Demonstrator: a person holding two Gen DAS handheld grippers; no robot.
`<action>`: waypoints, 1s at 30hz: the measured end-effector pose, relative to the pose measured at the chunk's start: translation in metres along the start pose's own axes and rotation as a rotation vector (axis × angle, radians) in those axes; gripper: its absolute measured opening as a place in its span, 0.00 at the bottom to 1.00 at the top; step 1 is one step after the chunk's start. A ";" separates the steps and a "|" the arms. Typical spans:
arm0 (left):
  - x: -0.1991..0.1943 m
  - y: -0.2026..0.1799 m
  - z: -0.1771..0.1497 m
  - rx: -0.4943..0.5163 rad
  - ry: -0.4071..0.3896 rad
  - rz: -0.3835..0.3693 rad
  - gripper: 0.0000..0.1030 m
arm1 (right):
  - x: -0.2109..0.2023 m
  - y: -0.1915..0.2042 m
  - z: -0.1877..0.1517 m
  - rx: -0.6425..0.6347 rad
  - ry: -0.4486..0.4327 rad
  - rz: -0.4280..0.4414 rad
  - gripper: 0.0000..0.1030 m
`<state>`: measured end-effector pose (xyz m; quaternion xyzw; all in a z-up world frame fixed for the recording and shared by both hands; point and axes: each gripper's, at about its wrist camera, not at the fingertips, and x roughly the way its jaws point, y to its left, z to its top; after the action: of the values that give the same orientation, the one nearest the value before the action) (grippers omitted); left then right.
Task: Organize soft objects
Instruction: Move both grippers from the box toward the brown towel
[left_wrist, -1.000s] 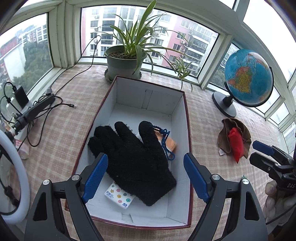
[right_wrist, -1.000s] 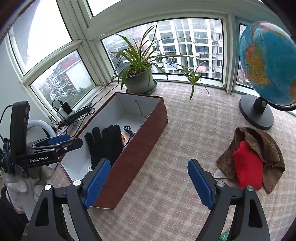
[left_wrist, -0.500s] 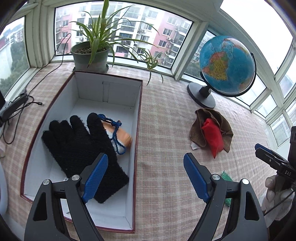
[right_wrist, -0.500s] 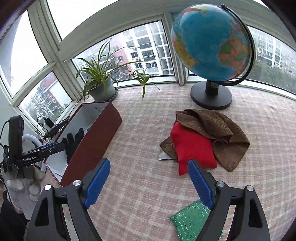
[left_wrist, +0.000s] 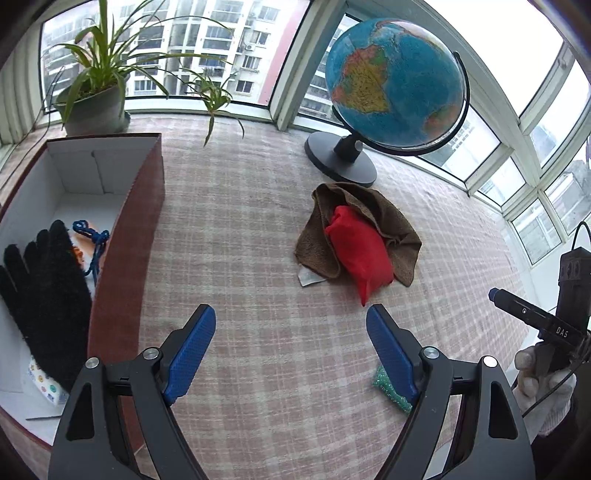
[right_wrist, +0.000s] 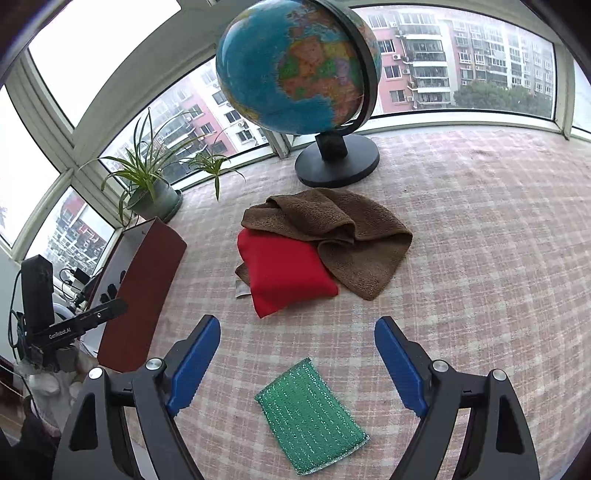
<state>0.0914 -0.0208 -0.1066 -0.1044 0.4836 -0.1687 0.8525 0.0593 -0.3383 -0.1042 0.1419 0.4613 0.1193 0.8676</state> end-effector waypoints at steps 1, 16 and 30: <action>0.004 -0.006 0.001 0.004 0.002 -0.005 0.81 | 0.001 -0.005 0.001 0.007 0.002 0.004 0.80; 0.054 -0.054 0.024 0.036 0.024 -0.049 0.80 | 0.051 -0.038 0.030 0.081 0.089 0.166 0.68; 0.104 -0.050 0.100 -0.031 0.034 -0.054 0.79 | 0.096 -0.085 0.080 0.137 0.067 0.060 0.68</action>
<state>0.2175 -0.1056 -0.1204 -0.1278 0.4974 -0.1861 0.8376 0.1849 -0.3960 -0.1657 0.2103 0.4929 0.1180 0.8360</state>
